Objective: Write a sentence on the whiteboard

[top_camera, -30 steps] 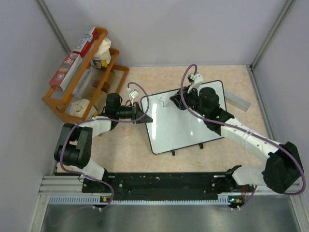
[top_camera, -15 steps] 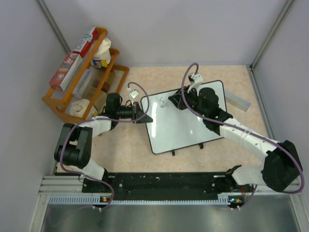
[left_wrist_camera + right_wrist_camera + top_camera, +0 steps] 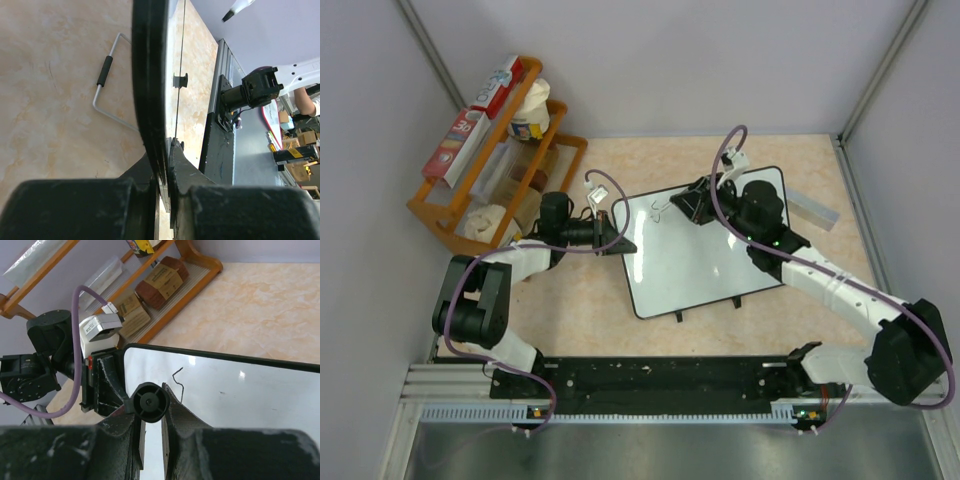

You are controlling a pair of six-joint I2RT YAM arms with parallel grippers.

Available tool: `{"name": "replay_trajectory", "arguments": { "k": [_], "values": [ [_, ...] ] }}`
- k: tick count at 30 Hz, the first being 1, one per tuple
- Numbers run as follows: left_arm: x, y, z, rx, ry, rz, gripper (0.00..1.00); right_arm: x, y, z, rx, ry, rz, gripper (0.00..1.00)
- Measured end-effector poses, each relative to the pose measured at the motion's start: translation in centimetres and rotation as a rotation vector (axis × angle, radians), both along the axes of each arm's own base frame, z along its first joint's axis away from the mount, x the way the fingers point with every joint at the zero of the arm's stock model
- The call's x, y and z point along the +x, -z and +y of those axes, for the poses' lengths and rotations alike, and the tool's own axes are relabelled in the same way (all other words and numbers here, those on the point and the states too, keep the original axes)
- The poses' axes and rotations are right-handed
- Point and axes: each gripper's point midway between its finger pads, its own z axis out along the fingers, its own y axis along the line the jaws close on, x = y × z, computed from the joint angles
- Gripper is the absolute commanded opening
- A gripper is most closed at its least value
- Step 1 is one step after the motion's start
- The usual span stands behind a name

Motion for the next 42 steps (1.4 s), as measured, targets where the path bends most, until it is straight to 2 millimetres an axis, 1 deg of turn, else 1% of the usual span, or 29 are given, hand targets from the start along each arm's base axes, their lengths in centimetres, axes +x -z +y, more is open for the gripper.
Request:
{"name": "replay_trajectory", "arguments": {
  "k": [5, 8, 11, 15, 19, 30, 37, 42],
  "values": [
    [0.0, 0.0, 0.0, 0.0, 0.0, 0.0, 0.0, -0.3, -1.3, -0.8, 0.01, 0.022, -0.032, 0.0],
    [0.0, 0.0, 0.0, 0.0, 0.001, 0.0, 0.0, -0.5, -1.8, -1.9, 0.018, 0.044, -0.046, 0.0],
    [0.0, 0.0, 0.0, 0.0, 0.001, -0.001, 0.0, -0.4, -1.8, -2.7, 0.016, 0.065, -0.046, 0.0],
    [0.0, 0.0, 0.0, 0.0, 0.001, 0.0, 0.0, -0.4, -1.5, -3.3, 0.004, 0.079, -0.042, 0.0],
    [0.0, 0.0, 0.0, 0.0, 0.002, -0.001, 0.0, -0.4, -1.1, -3.4, -0.006, 0.084, -0.035, 0.0],
    [0.0, 0.0, -0.1, 0.0, 0.002, -0.001, 0.0, -0.2, -0.9, -3.5, -0.015, 0.087, -0.04, 0.0],
    [0.0, 0.0, -0.1, 0.0, 0.002, -0.001, 0.0, 0.3, 0.3, -3.1, -0.036, 0.085, -0.016, 0.0],
    [0.0, 0.0, -0.1, 0.0, 0.002, -0.002, 0.0, 0.5, 0.9, -3.0, -0.041, 0.086, -0.004, 0.0]
  ]
}}
